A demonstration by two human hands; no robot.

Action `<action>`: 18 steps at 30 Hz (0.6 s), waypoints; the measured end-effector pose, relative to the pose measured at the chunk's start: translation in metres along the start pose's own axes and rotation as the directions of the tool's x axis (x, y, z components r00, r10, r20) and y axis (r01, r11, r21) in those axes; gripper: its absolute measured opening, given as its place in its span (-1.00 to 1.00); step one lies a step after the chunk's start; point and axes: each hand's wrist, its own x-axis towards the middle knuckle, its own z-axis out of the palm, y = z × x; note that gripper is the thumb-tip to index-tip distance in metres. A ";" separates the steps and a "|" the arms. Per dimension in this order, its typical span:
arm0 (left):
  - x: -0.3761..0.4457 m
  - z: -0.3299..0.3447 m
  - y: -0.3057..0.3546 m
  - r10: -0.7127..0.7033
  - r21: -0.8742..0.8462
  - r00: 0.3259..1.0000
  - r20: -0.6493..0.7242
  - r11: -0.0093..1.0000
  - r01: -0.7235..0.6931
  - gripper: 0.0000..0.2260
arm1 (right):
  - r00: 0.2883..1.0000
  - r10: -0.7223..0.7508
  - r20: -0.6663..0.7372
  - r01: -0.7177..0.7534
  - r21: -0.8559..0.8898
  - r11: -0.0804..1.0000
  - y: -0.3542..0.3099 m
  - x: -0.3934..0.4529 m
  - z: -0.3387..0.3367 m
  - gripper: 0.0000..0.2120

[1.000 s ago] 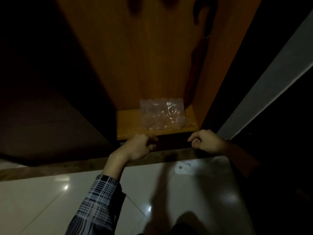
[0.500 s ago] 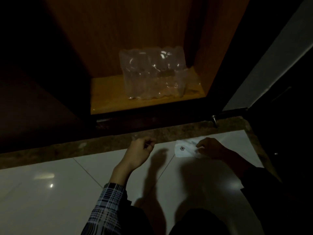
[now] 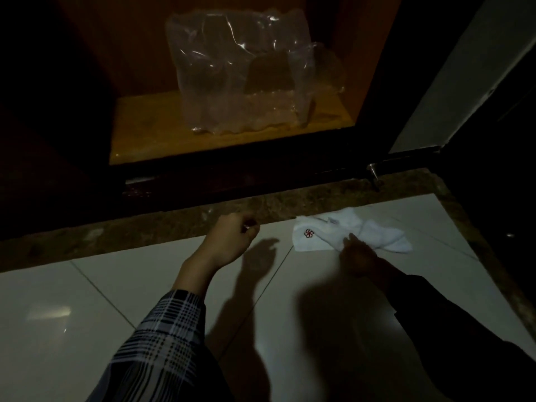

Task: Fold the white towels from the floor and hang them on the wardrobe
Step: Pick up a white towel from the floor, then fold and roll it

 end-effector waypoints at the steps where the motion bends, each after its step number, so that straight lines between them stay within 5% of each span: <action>1: 0.000 0.001 -0.002 0.003 0.018 1.000 -0.002 1.000 -0.003 -0.80 | 0.997 0.076 0.019 -0.077 0.111 0.991 -0.005 -0.002 -0.002 -0.52; 5: -0.002 0.007 0.000 0.000 0.064 0.999 0.053 0.998 -0.003 -0.77 | 0.953 0.276 -0.121 -0.215 0.368 0.905 -0.022 -0.011 -0.020 -0.72; 6: -0.002 0.008 0.005 0.009 0.052 0.998 0.062 0.999 -0.012 -0.76 | 0.917 0.302 -0.261 -0.172 0.425 0.889 -0.019 -0.010 -0.020 -0.82; 10: 0.001 0.018 0.023 0.060 0.010 0.995 0.075 0.998 -0.061 -0.74 | 0.875 0.180 -0.450 0.081 0.503 0.861 -0.006 -0.014 -0.033 -0.97; 15: 0.002 0.024 0.026 0.054 0.018 0.998 0.043 0.998 -0.054 -0.66 | 0.807 0.308 -0.504 0.111 0.642 0.759 -0.015 -0.028 -0.092 -0.63; 18: 0.000 0.023 0.027 0.117 -0.080 0.992 -0.054 0.989 -0.121 -0.56 | 0.770 0.250 -0.587 0.265 0.651 0.711 -0.019 -0.043 -0.124 -0.70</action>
